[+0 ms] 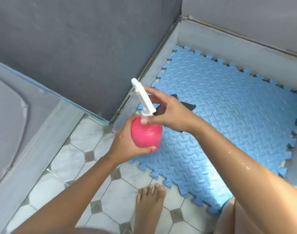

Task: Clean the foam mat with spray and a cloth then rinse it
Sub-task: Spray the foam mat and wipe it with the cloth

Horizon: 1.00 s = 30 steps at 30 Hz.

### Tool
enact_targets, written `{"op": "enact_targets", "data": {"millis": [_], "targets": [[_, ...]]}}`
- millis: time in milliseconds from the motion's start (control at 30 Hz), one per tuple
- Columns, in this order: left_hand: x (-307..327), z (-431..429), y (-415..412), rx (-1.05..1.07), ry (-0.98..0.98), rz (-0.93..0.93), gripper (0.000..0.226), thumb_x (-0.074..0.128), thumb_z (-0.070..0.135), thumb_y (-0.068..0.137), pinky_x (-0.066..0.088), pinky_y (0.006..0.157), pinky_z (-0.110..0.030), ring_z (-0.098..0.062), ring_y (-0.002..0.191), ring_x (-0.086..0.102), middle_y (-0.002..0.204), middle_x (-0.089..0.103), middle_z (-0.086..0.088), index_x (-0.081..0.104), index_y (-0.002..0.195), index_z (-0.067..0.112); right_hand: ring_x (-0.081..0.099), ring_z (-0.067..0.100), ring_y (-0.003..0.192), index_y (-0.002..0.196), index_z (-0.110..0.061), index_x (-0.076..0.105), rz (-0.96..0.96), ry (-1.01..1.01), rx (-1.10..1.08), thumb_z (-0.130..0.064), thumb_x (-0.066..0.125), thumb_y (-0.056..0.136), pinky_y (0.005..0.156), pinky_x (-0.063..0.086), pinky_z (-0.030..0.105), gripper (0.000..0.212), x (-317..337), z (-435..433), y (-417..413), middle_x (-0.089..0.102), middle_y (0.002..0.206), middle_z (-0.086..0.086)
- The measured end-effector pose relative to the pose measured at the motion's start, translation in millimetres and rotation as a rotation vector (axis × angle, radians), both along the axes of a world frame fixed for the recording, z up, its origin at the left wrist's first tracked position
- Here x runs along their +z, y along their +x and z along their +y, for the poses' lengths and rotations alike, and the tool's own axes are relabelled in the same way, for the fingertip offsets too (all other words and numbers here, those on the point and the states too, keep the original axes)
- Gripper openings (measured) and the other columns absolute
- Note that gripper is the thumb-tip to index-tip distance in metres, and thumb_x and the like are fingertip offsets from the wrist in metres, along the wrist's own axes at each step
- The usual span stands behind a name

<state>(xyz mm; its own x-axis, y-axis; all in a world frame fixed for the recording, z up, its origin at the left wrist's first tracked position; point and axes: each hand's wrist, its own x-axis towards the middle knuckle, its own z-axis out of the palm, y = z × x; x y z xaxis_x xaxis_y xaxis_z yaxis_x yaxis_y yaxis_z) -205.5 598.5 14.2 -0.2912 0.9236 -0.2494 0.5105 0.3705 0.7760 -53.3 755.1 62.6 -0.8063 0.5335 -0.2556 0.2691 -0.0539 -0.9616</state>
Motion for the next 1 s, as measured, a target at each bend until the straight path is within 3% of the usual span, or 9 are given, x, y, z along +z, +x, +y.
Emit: {"op": "enact_targets", "data": {"millis": [100,233,300,367,467,600,700,800,1000], "targets": [[-2.3,-50.5,-21.9,0.066,-0.004,0.032,0.11,0.094,0.064,0.043,0.053,0.096,-0.034,-0.006,0.115,0.06,0.129,0.056,0.024,0.034,0.135,0.053,0.05,0.008,0.14,0.143,-0.034,0.058,-0.32,0.133,0.132,-0.035,0.091,0.076,0.118,0.037,0.031,0.074,-27.8,19.6,4.6,0.059,0.146,-0.012],[2.9,-99.5,-49.8,0.109,-0.029,0.113,0.112,0.093,0.066,0.042,0.054,0.091,-0.029,-0.005,0.112,0.061,0.129,0.055,0.029,0.029,0.134,0.061,0.059,0.022,0.129,0.129,-0.019,0.07,-0.513,0.337,-0.023,-0.023,0.085,0.083,0.102,0.039,0.023,0.049,-87.4,13.6,13.7,0.066,0.135,0.004],[3.1,-115.8,-68.2,0.124,-0.057,0.135,0.112,0.093,0.068,0.041,0.055,0.089,-0.03,-0.007,0.11,0.062,0.127,0.054,0.031,0.03,0.133,0.059,0.053,0.029,0.131,0.13,-0.013,0.069,-0.559,0.434,-0.022,-0.02,0.082,0.086,0.103,0.039,0.029,0.047,-111.7,2.4,20.6,0.06,0.137,0.009],[-0.8,-127.8,-84.9,0.177,-0.057,0.159,0.109,0.093,0.065,0.041,0.053,0.087,-0.029,-0.01,0.109,0.062,0.124,0.052,0.034,0.03,0.13,0.061,0.045,0.033,0.135,0.134,-0.013,0.066,-0.588,0.537,-0.002,-0.023,0.081,0.088,0.111,0.042,0.044,0.05,-125.5,-6.8,27.2,0.054,0.144,0.012],[-13.2,-131.9,-105.8,0.397,0.004,0.124,0.108,0.097,0.058,0.041,0.052,0.088,-0.033,-0.013,0.111,0.061,0.124,0.055,0.027,0.034,0.129,0.06,0.038,0.037,0.14,0.14,-0.016,0.06,-0.617,0.677,-0.034,-0.032,0.081,0.087,0.111,0.042,0.057,0.059,-135.5,-15.6,29.0,0.046,0.151,0.015],[-33.1,-112.8,-120.1,0.635,0.08,0.119,0.106,0.1,0.044,0.047,0.054,0.093,-0.046,-0.017,0.115,0.06,0.129,0.055,0.013,0.038,0.134,0.042,0.035,0.037,0.144,0.15,-0.019,0.049,-0.666,0.741,-0.086,-0.042,0.078,0.088,0.111,0.038,0.06,0.073,-142.8,-19.2,22.6,0.041,0.157,0.016],[-43.6,-92.0,-124.7,0.792,0.135,0.121,0.102,0.099,0.039,0.05,0.054,0.095,-0.044,-0.018,0.111,0.059,0.129,0.055,0.009,0.036,0.131,0.04,0.039,0.037,0.142,0.155,-0.021,0.043,-0.706,0.805,-0.076,-0.049,0.075,0.088,0.109,0.04,0.059,0.079,-146.2,-18.0,22.2,0.044,0.156,0.015],[-52.5,-76.8,-127.8,0.855,0.151,0.099,0.103,0.099,0.038,0.051,0.052,0.094,-0.037,-0.017,0.111,0.058,0.129,0.055,0.007,0.034,0.131,0.039,0.043,0.037,0.137,0.151,-0.024,0.051,-0.722,0.861,-0.051,-0.053,0.072,0.089,0.105,0.042,0.058,0.072,-146.0,-11.2,23.9,0.048,0.153,0.012],[-67.6,-77.2,-128.9,0.929,0.085,0.061,0.116,0.1,0.037,0.05,0.052,0.097,-0.039,-0.02,0.117,0.055,0.134,0.05,0.001,0.031,0.141,0.022,0.05,0.034,0.121,0.134,-0.026,0.068,-0.762,0.847,-0.019,-0.043,0.076,0.089,0.094,0.046,0.055,0.048,-139.0,7.4,13.5,0.057,0.135,0.008]]}}
